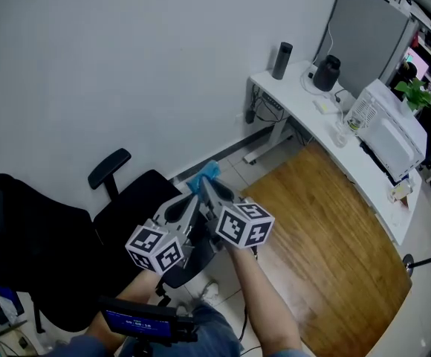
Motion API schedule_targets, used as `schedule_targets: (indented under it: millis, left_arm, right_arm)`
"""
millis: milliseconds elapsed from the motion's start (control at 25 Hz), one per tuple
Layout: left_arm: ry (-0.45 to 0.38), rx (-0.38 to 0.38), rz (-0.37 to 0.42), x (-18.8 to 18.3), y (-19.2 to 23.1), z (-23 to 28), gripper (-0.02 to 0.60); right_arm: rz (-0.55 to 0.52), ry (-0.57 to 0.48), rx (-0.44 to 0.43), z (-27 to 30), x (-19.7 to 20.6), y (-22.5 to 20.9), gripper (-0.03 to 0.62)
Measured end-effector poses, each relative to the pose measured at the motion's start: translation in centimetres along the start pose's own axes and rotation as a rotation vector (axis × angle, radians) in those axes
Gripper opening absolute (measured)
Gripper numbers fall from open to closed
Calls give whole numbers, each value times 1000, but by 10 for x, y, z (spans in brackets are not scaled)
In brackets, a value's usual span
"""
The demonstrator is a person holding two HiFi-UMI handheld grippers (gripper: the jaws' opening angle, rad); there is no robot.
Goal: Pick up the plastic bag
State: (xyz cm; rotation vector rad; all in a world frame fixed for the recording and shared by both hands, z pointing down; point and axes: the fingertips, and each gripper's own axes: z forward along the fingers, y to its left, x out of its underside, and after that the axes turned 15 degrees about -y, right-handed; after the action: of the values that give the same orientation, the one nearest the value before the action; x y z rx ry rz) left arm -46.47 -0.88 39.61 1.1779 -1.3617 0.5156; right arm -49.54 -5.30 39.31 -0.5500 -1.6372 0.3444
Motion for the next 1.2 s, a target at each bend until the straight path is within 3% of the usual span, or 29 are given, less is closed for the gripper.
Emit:
schedule_targets:
  millis: [560, 920, 1200]
  left_arm:
    - [9, 63, -1, 12, -28, 52, 5]
    - [8, 139, -22, 8, -58, 33, 6]
    - [22, 255, -41, 8, -101, 0, 6]
  right_arm:
    - [-18, -38, 27, -22, -44, -44, 0]
    - [-104, -56, 129, -82, -54, -44, 0]
    - [-209, -50, 234, -141, -53, -34, 0]
